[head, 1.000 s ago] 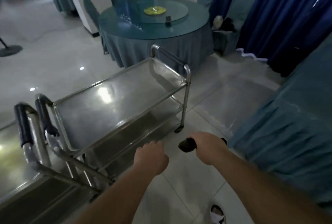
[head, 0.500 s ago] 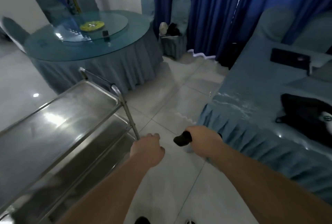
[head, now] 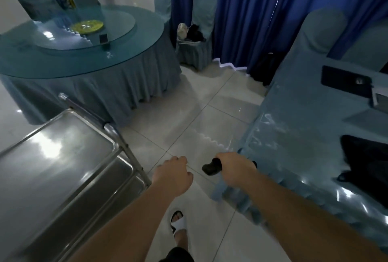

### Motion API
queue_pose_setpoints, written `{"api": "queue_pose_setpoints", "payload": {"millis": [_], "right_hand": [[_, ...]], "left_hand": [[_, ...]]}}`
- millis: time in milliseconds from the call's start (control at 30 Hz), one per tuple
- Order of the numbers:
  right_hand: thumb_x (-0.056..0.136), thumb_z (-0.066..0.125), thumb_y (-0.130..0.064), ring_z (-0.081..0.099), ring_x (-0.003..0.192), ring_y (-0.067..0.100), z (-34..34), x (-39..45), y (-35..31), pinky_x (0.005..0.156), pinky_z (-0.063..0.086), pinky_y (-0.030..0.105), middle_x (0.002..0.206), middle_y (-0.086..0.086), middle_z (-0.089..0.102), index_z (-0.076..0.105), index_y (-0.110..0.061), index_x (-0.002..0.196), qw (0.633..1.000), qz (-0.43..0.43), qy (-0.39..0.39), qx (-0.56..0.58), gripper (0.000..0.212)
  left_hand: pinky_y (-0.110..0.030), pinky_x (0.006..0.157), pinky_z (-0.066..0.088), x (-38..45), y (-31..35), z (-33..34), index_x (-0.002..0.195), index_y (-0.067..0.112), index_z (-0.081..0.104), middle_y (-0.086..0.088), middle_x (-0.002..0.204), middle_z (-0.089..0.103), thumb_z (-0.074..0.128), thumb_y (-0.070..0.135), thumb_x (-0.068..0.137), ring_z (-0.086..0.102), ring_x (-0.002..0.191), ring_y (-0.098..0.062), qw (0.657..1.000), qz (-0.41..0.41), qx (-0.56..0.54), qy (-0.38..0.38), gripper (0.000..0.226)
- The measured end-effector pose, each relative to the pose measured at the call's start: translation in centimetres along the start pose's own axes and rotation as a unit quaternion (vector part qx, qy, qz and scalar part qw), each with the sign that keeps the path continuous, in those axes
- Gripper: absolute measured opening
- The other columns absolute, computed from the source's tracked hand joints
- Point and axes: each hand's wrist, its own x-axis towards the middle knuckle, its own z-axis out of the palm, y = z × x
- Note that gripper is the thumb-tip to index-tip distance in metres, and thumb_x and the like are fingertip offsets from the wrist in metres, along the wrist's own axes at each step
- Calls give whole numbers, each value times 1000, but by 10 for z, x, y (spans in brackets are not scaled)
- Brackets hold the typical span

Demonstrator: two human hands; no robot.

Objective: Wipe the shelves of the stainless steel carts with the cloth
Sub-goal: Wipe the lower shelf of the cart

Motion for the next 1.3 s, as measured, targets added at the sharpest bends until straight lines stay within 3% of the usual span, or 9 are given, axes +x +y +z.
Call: {"api": "queue_pose_setpoints", "payload": {"millis": [167,367,533,733,867,1000,1167,1300], "right_hand": [[96,53,-7,64,97,26,-49,96,-18,84,57,41,109,5,64,57,-19,113,999,35,10,-2,22],[95,52,-9,63,87,24,-80,189,-47,80,58,42,95,1,58,48,-23,100,999,44,-4,3,16],[95,53,-7,64,89,25,-107,267,-60,73,52,37,105,4,64,57,-22,116,999,24,-38,-8,26],[98,56,-6,63,110,25,-150,388,-67,86,44,29,124,8,64,61,-14,127,995,-16,-91,-23,30],[97,55,-6,65,105,29,-197,474,-78,88,54,37,122,10,65,61,-18,130,993,-71,-73,-54,36],[94,56,-8,60,93,28,-250,556,-109,75,48,35,121,7,64,60,-26,134,983,-143,-70,-96,44],[93,55,-10,60,92,29,-277,626,-182,73,50,38,114,5,61,61,-28,121,964,-226,-82,-115,34],[91,52,-7,60,91,26,-273,662,-256,71,52,38,112,2,60,61,-31,123,937,-300,-121,-134,40]], "left_hand": [[-43,100,48,94,-39,-52,145,25,48,-4,140,57,47,45,102,57,123,-27,1000,3,1,-16,48],[-42,97,47,182,-96,-108,147,25,48,-3,139,58,48,44,102,58,122,-28,1000,-15,9,-25,48],[-42,95,48,242,-126,-133,147,26,49,-3,137,58,49,43,101,58,121,-27,999,-42,-7,-34,48],[-44,103,51,330,-156,-167,148,26,48,-4,141,58,50,44,102,59,125,-29,995,-99,-15,-23,50],[-44,105,50,390,-176,-202,152,26,47,-4,148,55,50,41,102,57,131,-28,985,-162,-55,4,53],[-45,104,51,428,-196,-236,150,26,50,-4,147,57,51,42,99,58,129,-28,970,-228,-83,22,53],[-44,96,50,435,-240,-252,144,27,53,-3,140,60,50,45,96,61,122,-29,936,-330,-122,27,51],[-45,93,52,431,-293,-257,141,26,53,-3,136,61,48,44,95,61,120,-28,906,-398,-143,28,50]]}}
